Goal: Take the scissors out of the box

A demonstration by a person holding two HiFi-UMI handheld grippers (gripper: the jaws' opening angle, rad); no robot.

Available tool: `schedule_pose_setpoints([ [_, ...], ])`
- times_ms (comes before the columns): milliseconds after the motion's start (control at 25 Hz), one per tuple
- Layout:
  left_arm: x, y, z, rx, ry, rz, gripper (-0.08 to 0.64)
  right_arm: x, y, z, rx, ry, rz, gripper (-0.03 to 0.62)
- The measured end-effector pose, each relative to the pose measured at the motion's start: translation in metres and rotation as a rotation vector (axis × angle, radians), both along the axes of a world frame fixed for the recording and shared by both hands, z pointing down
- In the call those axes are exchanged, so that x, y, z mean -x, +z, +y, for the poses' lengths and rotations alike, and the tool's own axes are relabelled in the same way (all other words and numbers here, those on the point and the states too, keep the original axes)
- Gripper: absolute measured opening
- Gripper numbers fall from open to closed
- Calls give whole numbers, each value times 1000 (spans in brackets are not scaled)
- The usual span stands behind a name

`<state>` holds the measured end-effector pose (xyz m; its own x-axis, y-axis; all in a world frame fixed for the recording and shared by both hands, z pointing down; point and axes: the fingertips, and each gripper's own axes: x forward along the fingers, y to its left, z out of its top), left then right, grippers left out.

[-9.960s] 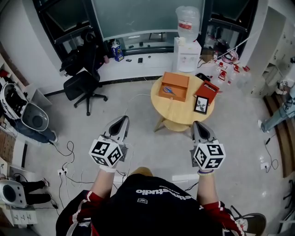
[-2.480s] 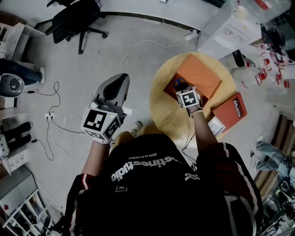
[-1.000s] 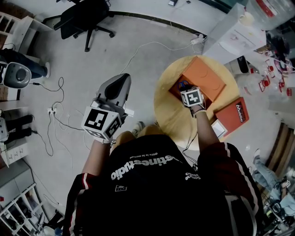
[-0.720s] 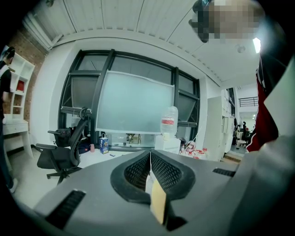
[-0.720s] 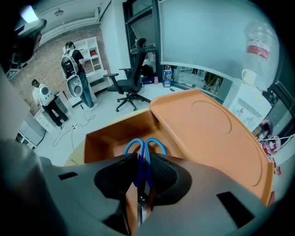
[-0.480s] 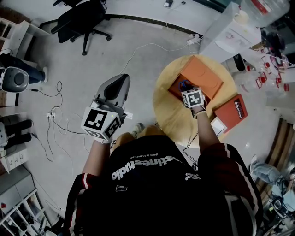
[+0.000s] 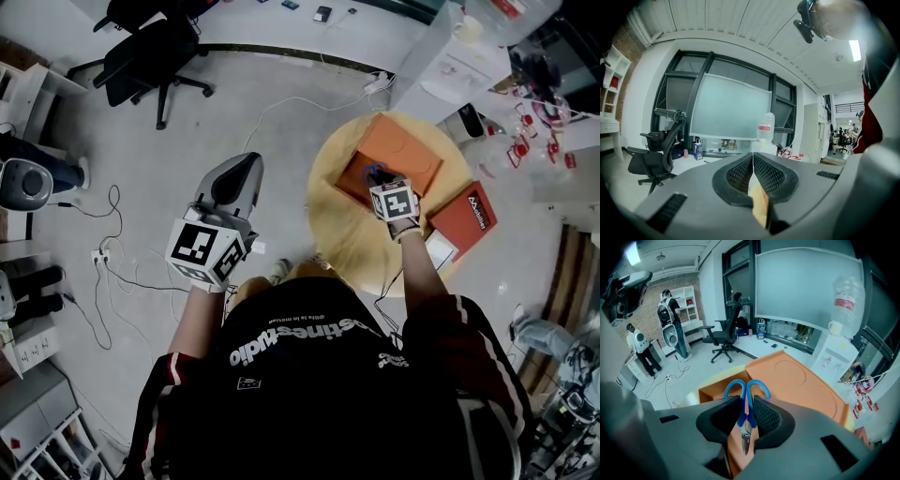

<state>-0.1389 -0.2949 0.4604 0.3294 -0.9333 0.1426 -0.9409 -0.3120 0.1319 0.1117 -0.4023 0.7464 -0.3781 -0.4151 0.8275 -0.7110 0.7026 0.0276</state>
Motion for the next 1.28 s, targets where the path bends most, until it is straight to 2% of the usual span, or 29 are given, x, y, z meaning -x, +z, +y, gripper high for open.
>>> schedule_pose_setpoints([
  [480,-10,-21,-7,-56,78,27,21,-10,-59,1,-93,94,-90,115],
  [760,-23,-31,-12,-87,133,46,21,-20,-108,6,-164,180,-192,115],
  [1280,-55,-48,-28,-119,248,68,21,-37,-209,28,-315,284,-344,115],
])
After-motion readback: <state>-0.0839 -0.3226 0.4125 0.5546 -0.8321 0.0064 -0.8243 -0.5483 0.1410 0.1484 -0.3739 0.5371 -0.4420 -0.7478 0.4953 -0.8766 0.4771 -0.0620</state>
